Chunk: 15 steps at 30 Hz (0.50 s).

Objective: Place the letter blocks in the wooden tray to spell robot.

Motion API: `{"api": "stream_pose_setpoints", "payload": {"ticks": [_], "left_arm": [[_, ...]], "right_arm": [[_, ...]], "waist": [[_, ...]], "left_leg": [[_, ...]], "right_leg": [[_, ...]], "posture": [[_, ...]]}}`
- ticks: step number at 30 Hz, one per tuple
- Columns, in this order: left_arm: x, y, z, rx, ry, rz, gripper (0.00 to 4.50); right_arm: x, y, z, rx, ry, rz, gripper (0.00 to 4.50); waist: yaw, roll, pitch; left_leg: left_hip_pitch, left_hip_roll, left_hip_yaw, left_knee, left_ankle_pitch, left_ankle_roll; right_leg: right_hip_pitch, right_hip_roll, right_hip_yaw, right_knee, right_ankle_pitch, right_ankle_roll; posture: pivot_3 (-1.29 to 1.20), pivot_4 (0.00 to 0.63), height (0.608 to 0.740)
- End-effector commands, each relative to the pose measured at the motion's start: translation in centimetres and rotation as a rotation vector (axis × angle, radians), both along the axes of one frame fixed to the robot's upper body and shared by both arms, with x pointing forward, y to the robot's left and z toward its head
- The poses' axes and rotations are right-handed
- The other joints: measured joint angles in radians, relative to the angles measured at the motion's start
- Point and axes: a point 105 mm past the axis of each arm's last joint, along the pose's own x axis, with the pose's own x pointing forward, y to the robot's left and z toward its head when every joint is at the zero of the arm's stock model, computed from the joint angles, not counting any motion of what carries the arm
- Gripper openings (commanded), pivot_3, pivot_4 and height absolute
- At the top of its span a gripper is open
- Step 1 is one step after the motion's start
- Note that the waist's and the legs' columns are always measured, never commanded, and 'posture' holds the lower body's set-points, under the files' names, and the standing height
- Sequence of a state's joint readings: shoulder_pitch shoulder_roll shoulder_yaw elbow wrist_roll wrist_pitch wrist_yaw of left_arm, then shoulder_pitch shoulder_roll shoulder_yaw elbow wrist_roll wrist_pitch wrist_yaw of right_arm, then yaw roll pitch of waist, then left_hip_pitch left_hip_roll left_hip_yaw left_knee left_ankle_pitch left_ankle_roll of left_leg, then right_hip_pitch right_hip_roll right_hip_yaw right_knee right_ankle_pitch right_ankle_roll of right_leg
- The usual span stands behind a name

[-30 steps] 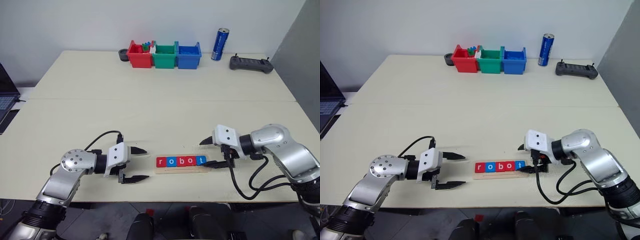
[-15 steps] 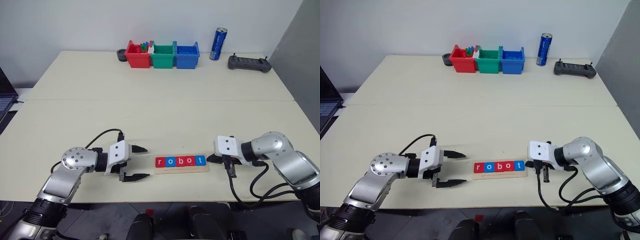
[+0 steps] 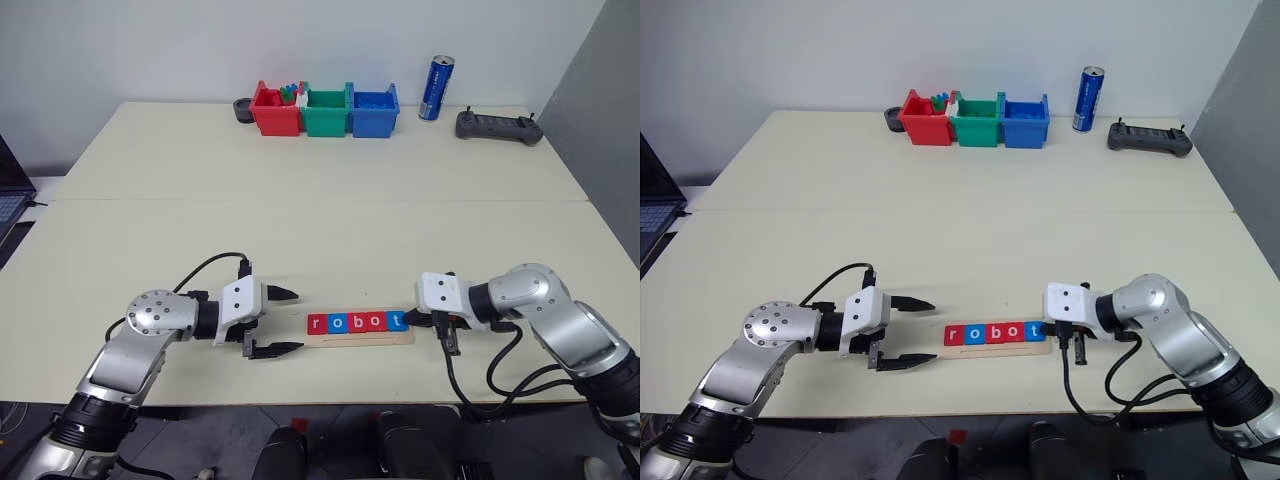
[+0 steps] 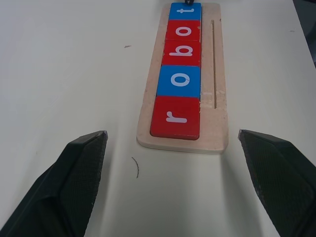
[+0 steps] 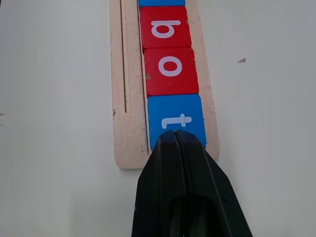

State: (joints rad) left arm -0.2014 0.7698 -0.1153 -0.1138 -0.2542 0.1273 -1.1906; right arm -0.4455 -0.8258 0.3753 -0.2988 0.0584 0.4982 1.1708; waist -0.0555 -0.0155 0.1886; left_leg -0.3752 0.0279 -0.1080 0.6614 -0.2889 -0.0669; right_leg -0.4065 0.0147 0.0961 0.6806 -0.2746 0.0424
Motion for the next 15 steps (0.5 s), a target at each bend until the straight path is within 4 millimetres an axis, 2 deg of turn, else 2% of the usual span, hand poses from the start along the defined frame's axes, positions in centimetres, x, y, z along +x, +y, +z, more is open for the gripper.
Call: {"api": "stream_pose_setpoints", "payload": {"ticks": [1,4,6,10,15], "left_arm": [[0.0,-0.2,0.9,-0.04,-0.034,-0.008,4.5],[-0.1,0.0,1.1,-0.05,-0.017,0.013,4.5],[-0.1,0.4,1.3,-0.043,-0.013,0.035,4.5],[-0.3,1.3,1.2,0.022,-0.03,0.058,4.5],[-0.7,1.7,1.7,0.019,-0.014,0.031,4.5]], "right_arm": [[0.2,-0.2,1.8,0.002,-0.044,0.013,0.02],[-0.2,-0.9,3.0,0.016,-0.034,0.024,0.61],[-0.8,-1.3,3.8,0.029,-0.019,0.036,1.21],[-1.8,-1.6,4.5,0.068,0.015,0.058,2.7],[-1.7,-2.2,5.2,0.091,0.004,0.048,4.47]], "waist": [[0.0,0.0,0.0],[0.0,0.0,0.0],[0.001,0.0,0.0],[0.0,0.0,0.0],[0.001,0.0,0.0]], "left_leg": [[0.0,0.0,0.0,0.0,0.0,0.0],[0.0,0.0,0.0,0.0,0.0,0.0],[0.0,0.0,0.0,0.0,0.0,0.0],[0.0,0.0,0.0,0.0,0.0,0.0],[0.0,0.0,0.0,0.0,0.0,0.0]], "right_leg": [[0.0,0.0,0.0,0.0,0.0,0.0],[0.0,0.0,0.0,0.0,0.0,0.0],[0.0,0.0,0.0,0.0,0.0,0.0],[0.0,0.0,0.0,0.0,0.0,0.0],[0.0,0.0,0.0,0.0,0.0,0.0]], "posture": [[0.0,0.15,0.74],[0.0,0.15,0.74],[0.0,0.15,0.74],[0.0,0.15,0.74],[0.0,0.15,0.74]]}}
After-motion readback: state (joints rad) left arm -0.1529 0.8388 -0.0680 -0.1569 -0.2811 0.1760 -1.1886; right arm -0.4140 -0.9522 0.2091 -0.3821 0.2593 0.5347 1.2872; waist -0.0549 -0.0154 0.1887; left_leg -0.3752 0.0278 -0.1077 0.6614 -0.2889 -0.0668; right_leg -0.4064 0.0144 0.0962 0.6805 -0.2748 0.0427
